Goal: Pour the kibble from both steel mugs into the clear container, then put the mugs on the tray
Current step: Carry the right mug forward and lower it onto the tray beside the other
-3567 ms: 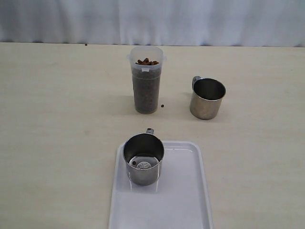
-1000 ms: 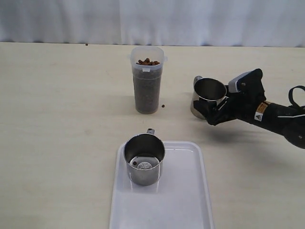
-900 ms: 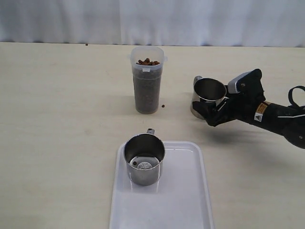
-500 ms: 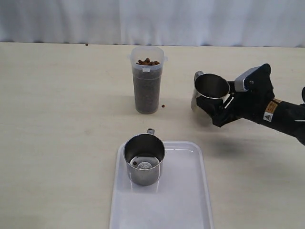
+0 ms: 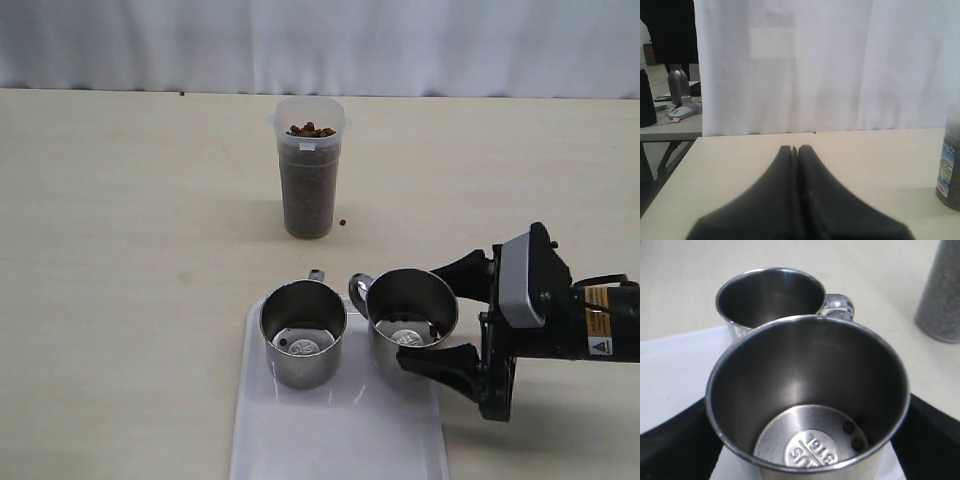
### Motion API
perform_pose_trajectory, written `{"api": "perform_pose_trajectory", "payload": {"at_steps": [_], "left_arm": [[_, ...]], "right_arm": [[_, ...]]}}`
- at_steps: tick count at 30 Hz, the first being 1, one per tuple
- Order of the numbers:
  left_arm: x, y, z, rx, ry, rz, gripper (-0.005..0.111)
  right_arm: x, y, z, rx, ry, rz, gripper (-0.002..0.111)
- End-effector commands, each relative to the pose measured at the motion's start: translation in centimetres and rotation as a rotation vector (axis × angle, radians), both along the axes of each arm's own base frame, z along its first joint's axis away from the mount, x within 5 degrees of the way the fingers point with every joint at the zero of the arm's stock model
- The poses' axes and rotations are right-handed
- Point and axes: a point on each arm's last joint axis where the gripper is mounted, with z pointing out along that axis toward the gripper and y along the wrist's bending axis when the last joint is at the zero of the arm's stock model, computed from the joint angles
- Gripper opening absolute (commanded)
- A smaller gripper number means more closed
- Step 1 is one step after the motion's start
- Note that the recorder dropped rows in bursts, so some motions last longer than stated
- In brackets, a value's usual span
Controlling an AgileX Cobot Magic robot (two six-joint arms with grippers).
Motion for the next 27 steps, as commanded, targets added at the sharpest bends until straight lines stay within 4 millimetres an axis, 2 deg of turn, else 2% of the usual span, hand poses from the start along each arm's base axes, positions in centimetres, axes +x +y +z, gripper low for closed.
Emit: {"api": "perform_pose_trajectory", "payload": {"at_steps": [1,7,9,11,16,19,21,27], "left_arm": [[0.0,0.1,-0.1,-0.01,0.01,0.007,0.0],[0.0,0.0,-0.1,-0.01,0.008,-0.002,0.0],[0.0,0.0,-0.1,-0.01,0.008,0.0,0.0],[0.0,0.0,-0.1,-0.01,0.008,0.0,0.0],[0.0,0.0,-0.1,-0.01,0.008,0.0,0.0],[0.0,0.0,-0.1,-0.01,0.008,0.0,0.0],[0.0,0.0,-0.1,-0.01,0.008,0.0,0.0],[0.0,0.0,-0.1,-0.01,0.008,0.0,0.0]], "right_arm": [[-0.5,0.2,-0.3,0.018,0.017,0.047,0.006],[-0.6,0.1,-1.7,-0.016,0.074,0.045,0.006],[-0.6,0.1,-1.7,-0.016,0.076,0.045,0.01],[-0.6,0.1,-1.7,-0.02,0.066,0.062,0.019],[-0.6,0.1,-1.7,-0.016,0.055,0.066,0.058],[-0.4,0.1,-1.6,-0.006,0.056,0.039,0.076],[-0.4,0.1,-1.5,-0.003,0.057,0.033,0.081],[-0.8,0.2,-1.5,-0.015,0.071,0.073,0.082]]}}
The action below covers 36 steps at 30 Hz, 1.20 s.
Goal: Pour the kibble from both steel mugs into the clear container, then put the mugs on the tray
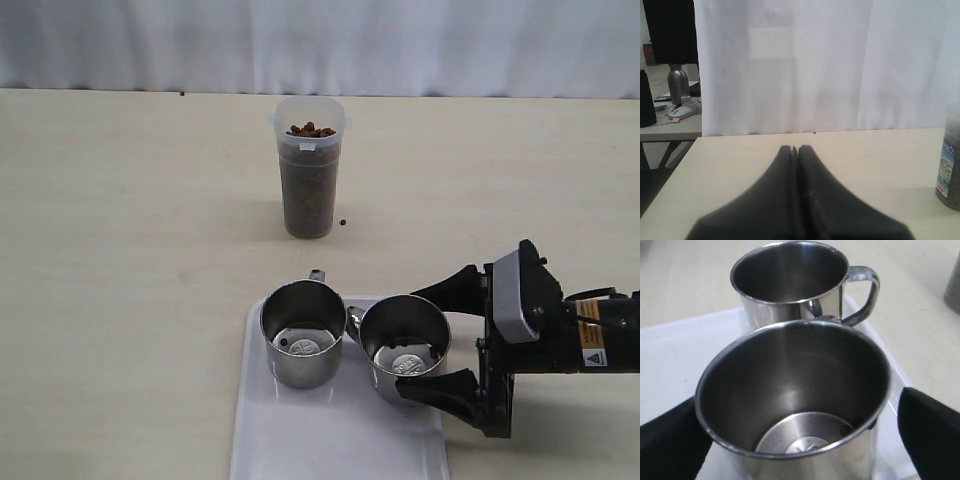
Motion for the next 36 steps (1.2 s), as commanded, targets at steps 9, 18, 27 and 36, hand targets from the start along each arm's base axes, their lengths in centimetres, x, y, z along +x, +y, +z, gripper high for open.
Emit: {"api": "perform_pose_trajectory", "payload": {"at_steps": [9,18,27,36], "left_arm": [[0.0,0.0,-0.1,-0.01,0.008,0.0,0.0],[0.0,0.0,-0.1,-0.01,0.009,0.002,0.0],[0.0,0.0,-0.1,-0.01,0.009,0.002,0.0],[0.0,0.0,-0.1,-0.01,0.009,0.002,0.0]], "right_arm": [[-0.3,0.1,0.6,0.003,-0.004,0.025,0.082],[-0.2,0.1,4.0,0.023,-0.072,-0.012,0.082],[0.6,-3.4,7.4,-0.176,0.084,-0.621,0.005],[0.9,-1.8,3.9,-0.102,0.282,-0.444,0.005]]}}
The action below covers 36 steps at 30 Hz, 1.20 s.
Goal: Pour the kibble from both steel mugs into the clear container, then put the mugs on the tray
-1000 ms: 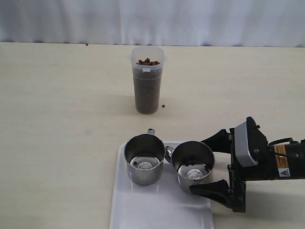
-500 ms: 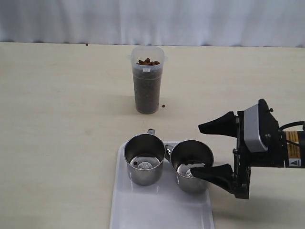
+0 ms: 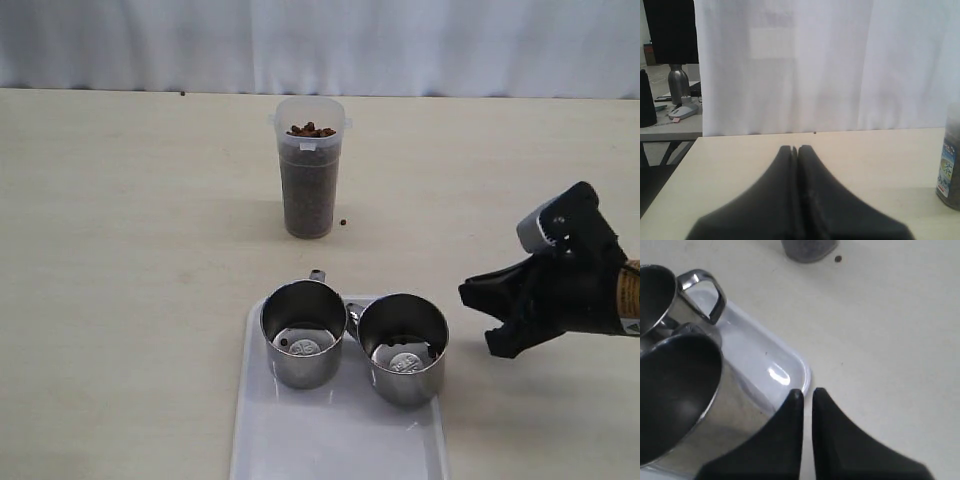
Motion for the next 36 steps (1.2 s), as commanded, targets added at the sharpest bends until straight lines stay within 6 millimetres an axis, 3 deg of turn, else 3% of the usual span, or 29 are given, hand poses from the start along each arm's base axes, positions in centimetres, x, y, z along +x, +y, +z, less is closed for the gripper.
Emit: {"api": "perform_pose_trajectory", "payload": {"at_steps": [1,9,18,22,25,30,33,36], "left_arm": [[0.0,0.0,-0.1,-0.01,0.008,0.0,0.0],[0.0,0.0,-0.1,-0.01,0.008,-0.002,0.0],[0.0,0.0,-0.1,-0.01,0.008,-0.002,0.0],[0.0,0.0,-0.1,-0.01,0.008,0.0,0.0],[0.0,0.0,-0.1,-0.01,0.008,0.0,0.0],[0.0,0.0,-0.1,-0.01,0.008,0.0,0.0],[0.0,0.0,-0.1,-0.01,0.008,0.0,0.0],[0.0,0.0,-0.1,-0.01,0.009,0.005,0.0]], "right_arm": [[0.1,0.9,-0.8,0.067,0.072,0.128,0.005],[-0.3,1.6,-0.7,0.126,0.119,0.24,0.005],[-0.9,4.2,-1.3,-0.004,0.192,0.327,0.005],[-0.5,4.1,-1.4,-0.048,0.192,0.278,0.005],[0.5,2.7,-1.2,-0.164,0.154,0.099,0.005],[0.0,1.6,2.4,-0.171,-0.024,-0.072,0.005],[-2.2,0.5,5.0,-0.143,-0.19,-0.204,0.005],[-6.1,-0.9,6.9,-0.078,-0.383,-0.348,0.005]]}}
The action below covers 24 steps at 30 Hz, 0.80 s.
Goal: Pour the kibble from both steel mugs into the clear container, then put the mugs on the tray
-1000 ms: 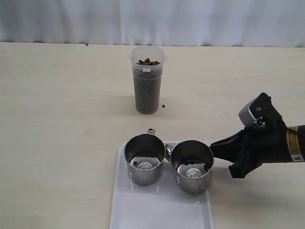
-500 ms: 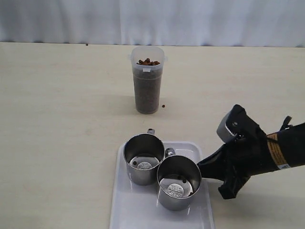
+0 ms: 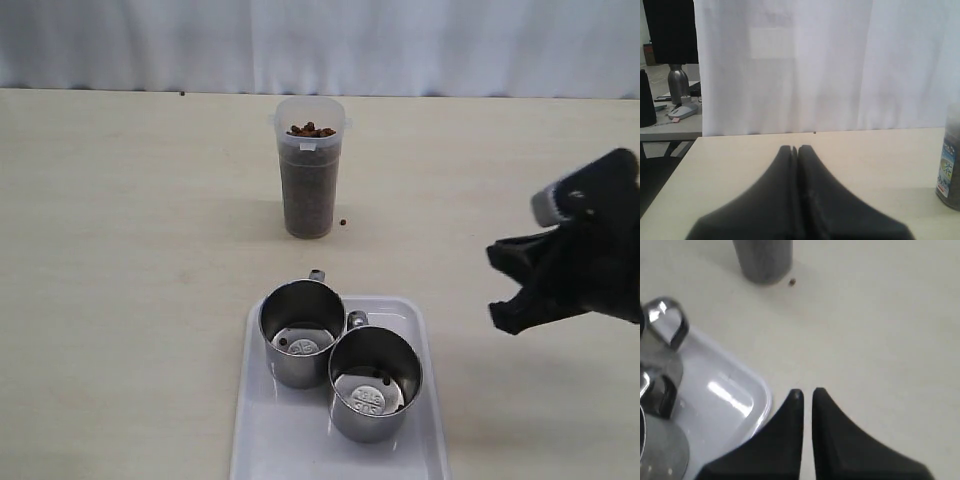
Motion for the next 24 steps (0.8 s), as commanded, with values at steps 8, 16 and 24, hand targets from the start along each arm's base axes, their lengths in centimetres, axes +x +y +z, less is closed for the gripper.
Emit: {"api": "perform_pose_trajectory", "payload": {"at_steps": [8,16,24], "left_arm": [[0.1,0.1,-0.2,-0.01,0.011,0.012,0.0],[0.0,0.1,-0.2,-0.01,0.01,0.01,0.0],[0.0,0.1,-0.1,-0.01,0.007,0.006,0.0]], "right_arm": [[-12.2,-4.3,2.3,0.217,-0.611,-0.334,0.005],[-14.3,-4.7,1.5,0.222,-0.586,-0.342,0.005],[-14.3,-4.7,1.5,0.224,-0.585,-0.343,0.005]]}}
